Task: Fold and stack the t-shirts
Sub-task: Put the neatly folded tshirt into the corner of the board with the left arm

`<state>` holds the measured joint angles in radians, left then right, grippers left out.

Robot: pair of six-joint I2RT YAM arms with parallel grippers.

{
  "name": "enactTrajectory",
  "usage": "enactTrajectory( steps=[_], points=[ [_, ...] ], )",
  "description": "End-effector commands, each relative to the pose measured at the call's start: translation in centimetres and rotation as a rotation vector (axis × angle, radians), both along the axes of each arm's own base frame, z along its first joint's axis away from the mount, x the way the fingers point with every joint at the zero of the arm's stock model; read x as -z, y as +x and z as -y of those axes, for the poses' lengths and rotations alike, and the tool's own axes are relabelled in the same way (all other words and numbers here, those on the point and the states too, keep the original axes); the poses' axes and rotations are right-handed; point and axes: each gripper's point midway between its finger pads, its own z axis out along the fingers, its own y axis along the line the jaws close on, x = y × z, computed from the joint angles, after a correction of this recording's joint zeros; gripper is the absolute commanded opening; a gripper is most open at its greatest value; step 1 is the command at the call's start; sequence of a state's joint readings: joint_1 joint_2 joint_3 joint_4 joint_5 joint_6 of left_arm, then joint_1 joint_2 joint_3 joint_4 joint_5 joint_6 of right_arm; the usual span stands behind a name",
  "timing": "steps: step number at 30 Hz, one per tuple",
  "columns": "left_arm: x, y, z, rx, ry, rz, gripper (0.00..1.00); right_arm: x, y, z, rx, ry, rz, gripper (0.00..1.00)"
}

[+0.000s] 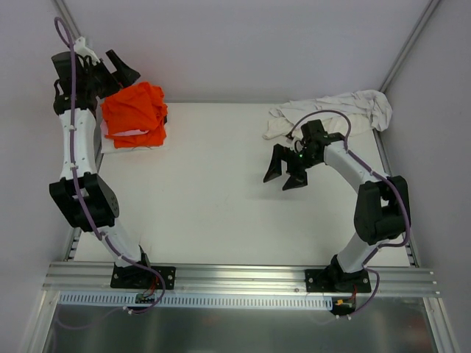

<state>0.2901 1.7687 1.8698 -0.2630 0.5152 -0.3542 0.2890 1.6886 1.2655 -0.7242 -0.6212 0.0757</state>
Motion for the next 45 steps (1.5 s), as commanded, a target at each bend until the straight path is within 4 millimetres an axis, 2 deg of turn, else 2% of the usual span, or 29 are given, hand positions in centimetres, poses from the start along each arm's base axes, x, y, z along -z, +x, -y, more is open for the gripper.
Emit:
enactTrajectory(
  steps=[1, 4, 7, 8, 11, 13, 14, 15, 17, 18, 23, 25, 27, 29, 36, 42, 43, 45],
  points=[
    [3.3, -0.8, 2.3, 0.06, -0.003, -0.098, 0.99, -2.3, -0.7, -0.2, -0.042, 0.022, 0.056, 1.0],
    [7.0, -0.3, 1.6, 0.013, 0.009, -0.183, 0.99, -2.5, -1.2, 0.1, -0.046, 0.013, 0.06, 0.99],
    [9.8, 0.8, 1.0, -0.015, 0.024, -0.23, 0.99, -2.2, -1.8, 0.5, -0.048, -0.001, 0.059, 0.99],
    [11.6, 1.4, 0.9, -0.016, 0.019, -0.265, 0.99, -2.2, -2.0, 0.5, -0.048, -0.001, 0.058, 0.99],
    [13.7, 2.4, 0.1, -0.05, 0.029, -0.306, 0.99, -2.1, -2.4, 0.8, -0.043, -0.009, 0.057, 0.99],
    [14.0, 3.1, -0.5, -0.065, 0.048, -0.28, 0.99, -2.1, -2.6, 1.0, -0.041, -0.018, 0.063, 0.99],
    [14.9, 3.5, -0.5, -0.064, 0.048, -0.287, 0.99, -2.1, -2.7, 1.2, -0.037, -0.021, 0.064, 0.99],
    [14.7, 4.1, -0.7, -0.067, 0.049, -0.276, 0.99, -2.1, -2.9, 1.3, -0.038, -0.023, 0.062, 0.99],
    [16.3, 4.9, -1.0, -0.072, 0.046, -0.308, 0.99, -1.9, -3.1, 1.5, -0.032, -0.028, 0.057, 1.0],
    [15.8, 5.4, -1.2, -0.074, 0.046, -0.294, 0.99, -2.0, -3.1, 1.5, -0.032, -0.029, 0.057, 0.99],
    [16.1, 7.3, -2.0, -0.106, 0.046, -0.3, 0.99, -1.8, -3.1, 1.7, -0.021, -0.034, 0.051, 0.99],
    [16.8, 7.6, -2.4, -0.116, 0.042, -0.327, 0.99, -1.7, -3.0, 1.6, -0.019, -0.034, 0.047, 0.99],
    [18.3, 7.6, -2.9, -0.128, -0.002, -0.379, 0.99, -1.9, -2.6, 1.5, -0.013, -0.032, 0.051, 0.99],
    [18.6, 7.3, -3.1, -0.129, -0.03, -0.392, 0.99, -1.9, -2.5, 1.4, -0.012, -0.031, 0.047, 0.99],
    [12.7, 7.8, -3.3, -0.128, 0.003, -0.218, 0.99, -1.7, -1.4, 0.9, -0.004, -0.017, 0.039, 0.99],
    [8.9, 6.4, -1.7, -0.079, -0.047, -0.157, 0.99, -1.7, -0.4, 0.2, 0.009, 0.008, 0.039, 1.0],
    [7.4, 6.1, -1.3, -0.064, -0.05, -0.126, 0.99, -1.6, -0.2, 0.0, 0.011, 0.011, 0.04, 0.99],
    [5.9, 5.9, -0.8, -0.043, -0.057, -0.096, 0.99, -1.4, -0.1, -0.1, 0.014, 0.015, 0.033, 1.0]
  ],
)
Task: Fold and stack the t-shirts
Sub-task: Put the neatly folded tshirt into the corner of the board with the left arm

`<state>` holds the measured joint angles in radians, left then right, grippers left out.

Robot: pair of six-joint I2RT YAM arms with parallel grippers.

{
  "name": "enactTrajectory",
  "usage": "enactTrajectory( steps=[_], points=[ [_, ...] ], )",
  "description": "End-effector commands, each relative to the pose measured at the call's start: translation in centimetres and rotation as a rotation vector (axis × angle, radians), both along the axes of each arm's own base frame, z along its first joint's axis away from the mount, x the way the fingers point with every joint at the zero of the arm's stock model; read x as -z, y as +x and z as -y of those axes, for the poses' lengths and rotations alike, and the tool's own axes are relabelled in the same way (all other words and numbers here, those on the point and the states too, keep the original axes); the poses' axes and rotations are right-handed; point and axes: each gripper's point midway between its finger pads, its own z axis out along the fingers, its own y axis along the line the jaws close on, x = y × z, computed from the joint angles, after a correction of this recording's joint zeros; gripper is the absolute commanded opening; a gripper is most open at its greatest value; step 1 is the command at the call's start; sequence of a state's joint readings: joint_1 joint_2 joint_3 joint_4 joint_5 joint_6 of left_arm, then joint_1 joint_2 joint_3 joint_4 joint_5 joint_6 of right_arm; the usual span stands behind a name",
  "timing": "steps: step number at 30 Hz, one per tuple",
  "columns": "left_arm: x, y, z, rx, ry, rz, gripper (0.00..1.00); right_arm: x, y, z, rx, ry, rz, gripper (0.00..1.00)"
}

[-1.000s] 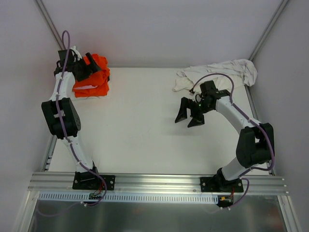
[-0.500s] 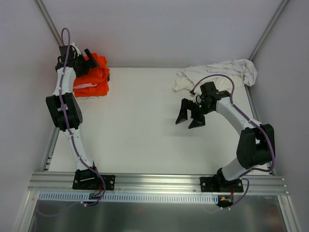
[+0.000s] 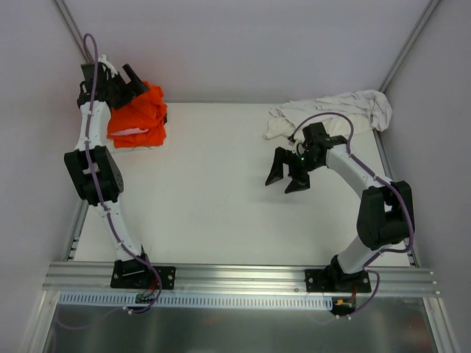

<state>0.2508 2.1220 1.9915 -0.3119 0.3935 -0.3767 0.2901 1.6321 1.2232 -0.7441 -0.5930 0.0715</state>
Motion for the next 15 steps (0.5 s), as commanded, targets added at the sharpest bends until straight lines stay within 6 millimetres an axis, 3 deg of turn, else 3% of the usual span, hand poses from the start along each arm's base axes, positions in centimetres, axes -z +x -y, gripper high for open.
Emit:
enactTrajectory(
  steps=[1, 5, 7, 15],
  points=[
    [-10.3, -1.1, 0.8, 0.037, 0.0, 0.221, 0.99, -1.2, 1.2, -0.8, 0.012, 0.042, 0.029, 0.99],
    [-13.0, -0.9, 0.3, 0.03, 0.044, 0.275, 0.99, -1.0, 1.4, -1.1, 0.015, 0.048, 0.028, 0.99],
    [-13.0, -0.2, -0.2, 0.021, 0.059, 0.275, 0.99, -1.0, 1.5, -1.2, 0.015, 0.05, 0.027, 0.99],
    [-8.2, 2.5, -2.9, -0.022, 0.094, 0.207, 0.99, -1.2, 1.0, -0.7, 0.006, 0.027, 0.019, 1.0]
  ],
)
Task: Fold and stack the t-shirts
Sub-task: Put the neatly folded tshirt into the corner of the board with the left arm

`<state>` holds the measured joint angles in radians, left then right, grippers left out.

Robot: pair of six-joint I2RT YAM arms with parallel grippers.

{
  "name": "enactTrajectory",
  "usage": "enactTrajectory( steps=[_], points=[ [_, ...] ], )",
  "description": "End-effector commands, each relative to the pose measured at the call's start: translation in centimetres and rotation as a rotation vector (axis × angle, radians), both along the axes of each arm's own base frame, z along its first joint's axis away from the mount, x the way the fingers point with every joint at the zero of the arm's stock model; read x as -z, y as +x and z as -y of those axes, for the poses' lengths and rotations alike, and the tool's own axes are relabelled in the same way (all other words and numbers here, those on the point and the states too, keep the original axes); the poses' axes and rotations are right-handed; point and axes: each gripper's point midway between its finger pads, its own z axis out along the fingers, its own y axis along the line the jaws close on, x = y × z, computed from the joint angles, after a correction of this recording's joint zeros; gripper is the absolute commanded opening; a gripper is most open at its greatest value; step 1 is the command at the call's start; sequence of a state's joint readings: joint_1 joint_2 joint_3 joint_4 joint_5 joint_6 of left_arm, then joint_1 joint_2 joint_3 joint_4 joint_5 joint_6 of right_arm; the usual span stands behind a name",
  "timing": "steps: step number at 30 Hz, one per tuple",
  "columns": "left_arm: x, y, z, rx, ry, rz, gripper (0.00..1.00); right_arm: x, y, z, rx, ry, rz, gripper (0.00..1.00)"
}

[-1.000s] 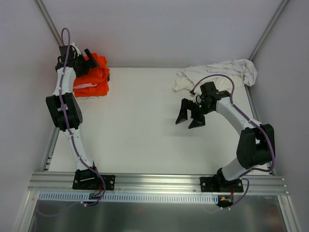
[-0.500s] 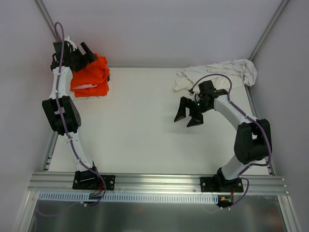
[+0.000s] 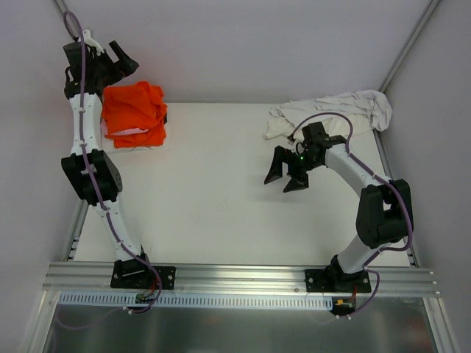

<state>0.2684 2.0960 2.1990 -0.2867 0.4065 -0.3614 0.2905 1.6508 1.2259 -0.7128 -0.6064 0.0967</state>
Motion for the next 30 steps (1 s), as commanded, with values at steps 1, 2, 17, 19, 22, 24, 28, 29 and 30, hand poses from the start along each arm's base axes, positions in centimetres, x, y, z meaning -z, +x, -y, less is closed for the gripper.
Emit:
enactTrajectory(
  steps=[1, 2, 17, 19, 22, 24, 28, 29, 30],
  points=[
    [3.4, 1.4, -1.8, -0.029, 0.022, -0.056, 0.99, -1.4, 0.3, -0.1, -0.009, -0.001, 0.026, 0.99],
    [3.9, 1.4, -2.0, -0.033, 0.025, -0.065, 0.99, -1.3, 0.2, 0.0, -0.014, -0.006, 0.026, 0.99],
    [16.5, 1.3, -5.0, -0.09, -0.058, -0.331, 0.99, -1.9, 0.5, 0.3, -0.01, -0.03, 0.019, 0.99],
    [17.0, 1.4, -5.1, -0.089, -0.062, -0.336, 0.99, -1.9, 0.4, 0.4, -0.005, -0.034, 0.016, 0.99],
    [17.5, 1.8, -5.1, -0.08, -0.069, -0.326, 0.99, -1.9, 0.1, 0.5, -0.006, -0.039, 0.011, 0.99],
    [17.8, 2.1, -5.0, -0.076, -0.08, -0.322, 0.99, -2.0, -0.1, 0.7, -0.007, -0.043, 0.011, 0.99],
    [15.8, 2.3, -4.3, -0.052, -0.095, -0.274, 0.99, -2.1, -0.5, 0.7, -0.009, -0.043, 0.018, 0.99],
    [14.6, 2.6, -4.3, -0.048, -0.09, -0.231, 0.99, -2.1, -0.5, 0.8, -0.004, -0.04, 0.017, 1.0],
    [13.7, 2.7, -4.0, -0.045, -0.097, -0.209, 0.99, -2.0, -0.8, 0.7, -0.005, -0.037, 0.015, 0.99]
  ],
)
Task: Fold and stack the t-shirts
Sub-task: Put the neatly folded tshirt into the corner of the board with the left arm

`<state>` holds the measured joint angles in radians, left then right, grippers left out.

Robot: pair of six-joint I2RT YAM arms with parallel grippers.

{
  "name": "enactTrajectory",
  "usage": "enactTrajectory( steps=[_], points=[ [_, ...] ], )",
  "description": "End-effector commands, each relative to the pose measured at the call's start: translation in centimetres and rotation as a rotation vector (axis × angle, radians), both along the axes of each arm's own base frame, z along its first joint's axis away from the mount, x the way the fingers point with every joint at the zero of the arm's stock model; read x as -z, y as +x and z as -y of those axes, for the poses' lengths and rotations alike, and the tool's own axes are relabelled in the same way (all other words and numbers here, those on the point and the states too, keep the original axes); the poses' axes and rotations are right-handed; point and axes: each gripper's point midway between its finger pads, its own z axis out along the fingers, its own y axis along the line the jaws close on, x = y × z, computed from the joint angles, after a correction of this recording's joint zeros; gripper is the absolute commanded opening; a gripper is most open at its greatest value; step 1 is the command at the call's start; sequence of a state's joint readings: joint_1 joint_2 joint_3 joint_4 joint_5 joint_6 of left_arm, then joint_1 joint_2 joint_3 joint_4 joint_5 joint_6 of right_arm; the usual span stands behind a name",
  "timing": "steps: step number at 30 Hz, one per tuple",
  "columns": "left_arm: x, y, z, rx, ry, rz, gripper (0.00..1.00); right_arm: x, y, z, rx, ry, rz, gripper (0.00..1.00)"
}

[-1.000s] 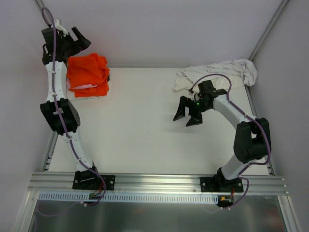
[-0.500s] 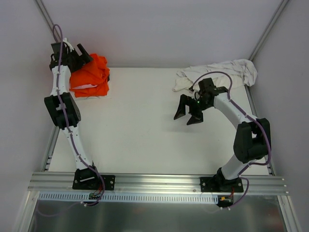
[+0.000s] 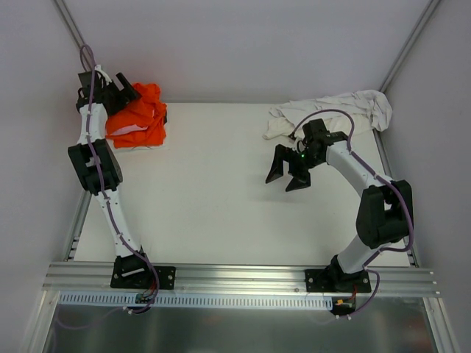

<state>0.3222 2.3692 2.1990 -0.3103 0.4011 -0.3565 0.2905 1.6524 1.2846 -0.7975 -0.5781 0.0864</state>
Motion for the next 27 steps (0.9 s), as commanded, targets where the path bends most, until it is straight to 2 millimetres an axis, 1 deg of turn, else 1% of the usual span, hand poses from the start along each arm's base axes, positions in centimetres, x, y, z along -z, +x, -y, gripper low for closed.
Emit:
enactTrajectory(
  steps=[1, 3, 4, 5, 6, 7, 9, 10, 12, 13, 14, 15, 16, 17, 18, 19, 20, 21, 22, 23, 24, 25, 26, 27],
  points=[
    [-5.0, 0.1, 0.6, 0.01, -0.014, 0.112, 0.99, -0.9, -0.6, 0.2, -0.006, 0.0, 0.03, 0.99],
    [-7.7, 0.1, 1.2, 0.024, -0.03, 0.17, 0.99, -0.9, -0.7, 0.1, -0.006, 0.007, 0.035, 1.0],
    [-10.0, -0.2, 1.7, 0.032, -0.023, 0.21, 0.99, -0.9, -0.6, 0.0, -0.007, 0.011, 0.042, 0.99],
    [-11.4, -0.4, 2.0, 0.039, -0.024, 0.237, 0.99, -0.9, -0.6, -0.1, -0.005, 0.017, 0.043, 1.0],
    [-12.7, -0.6, 2.8, 0.056, -0.024, 0.259, 0.99, -1.0, -0.5, -0.2, -0.006, 0.021, 0.047, 0.99],
    [-15.4, -1.3, 3.5, 0.071, -0.018, 0.304, 0.99, -1.1, -0.3, -0.3, -0.005, 0.026, 0.054, 1.0],
    [-18.0, -2.4, 4.8, 0.096, -0.009, 0.339, 0.98, -1.4, -0.1, -0.5, -0.008, 0.032, 0.069, 1.0],
    [-20.5, -3.7, 6.2, 0.122, 0.001, 0.378, 0.99, -1.7, 0.3, -0.6, -0.008, 0.039, 0.09, 0.99],
    [-22.4, -5.2, 7.9, 0.158, 0.006, 0.407, 0.99, -2.3, 0.8, -0.7, -0.004, 0.042, 0.125, 0.99],
    [-24.0, -6.8, 10.0, 0.205, 0.006, 0.429, 0.99, -3.1, 1.2, -0.8, -0.003, 0.042, 0.16, 0.99],
    [-24.4, -7.7, 10.9, 0.231, 0.027, 0.431, 0.99, -3.3, 1.7, -0.4, 0.007, 0.02, 0.191, 0.99],
    [-26.1, -9.4, 12.0, 0.248, 0.047, 0.454, 0.99, -3.8, 2.2, -0.3, 0.01, 0.013, 0.231, 0.99],
    [-25.0, -10.3, 13.7, 0.278, 0.046, 0.415, 0.99, -4.5, 2.5, 0.0, 0.018, -0.006, 0.272, 0.99],
    [-24.8, -11.1, 14.6, 0.299, 0.073, 0.409, 0.99, -5.0, 3.5, 0.8, 0.042, -0.061, 0.328, 0.99],
    [-24.8, -12.7, 15.6, 0.319, 0.083, 0.407, 0.99, -5.5, 3.8, 1.2, 0.026, -0.096, 0.374, 0.99],
    [-24.2, -13.7, 16.4, 0.335, 0.095, 0.385, 0.99, -6.1, 4.4, 1.8, 0.032, -0.138, 0.421, 1.0],
    [-23.8, -14.5, 18.3, 0.38, 0.116, 0.378, 0.99, -7.2, 5.1, 2.8, 0.058, -0.195, 0.489, 0.99],
    [-24.5, -16.0, 19.1, 0.397, 0.135, 0.393, 0.99, -8.0, 5.8, 3.3, 0.045, -0.224, 0.555, 0.99],
    [-22.6, -16.9, 19.7, 0.416, 0.152, 0.346, 0.99, -8.7, 6.2, 3.7, 0.056, -0.237, 0.598, 0.99],
    [-22.1, -17.5, 20.5, 0.428, 0.154, 0.336, 0.99, -9.7, 6.5, 4.2, 0.081, -0.258, 0.648, 1.0],
    [-21.5, -18.7, 20.6, 0.432, 0.147, 0.325, 0.99, -10.2, 7.0, 4.3, 0.093, -0.254, 0.67, 1.0],
    [-21.2, -19.6, 22.1, 0.469, 0.143, 0.325, 0.99, -10.6, 7.0, 4.0, 0.087, -0.236, 0.669, 1.0],
    [-20.8, -20.4, 23.1, 0.497, 0.151, 0.323, 0.99, -10.3, 7.1, 3.6, 0.077, -0.224, 0.648, 0.99],
    [-20.4, -21.3, 23.4, 0.506, 0.163, 0.315, 0.99, -10.7, 7.2, 3.0, 0.073, -0.193, 0.65, 0.99]
  ],
)
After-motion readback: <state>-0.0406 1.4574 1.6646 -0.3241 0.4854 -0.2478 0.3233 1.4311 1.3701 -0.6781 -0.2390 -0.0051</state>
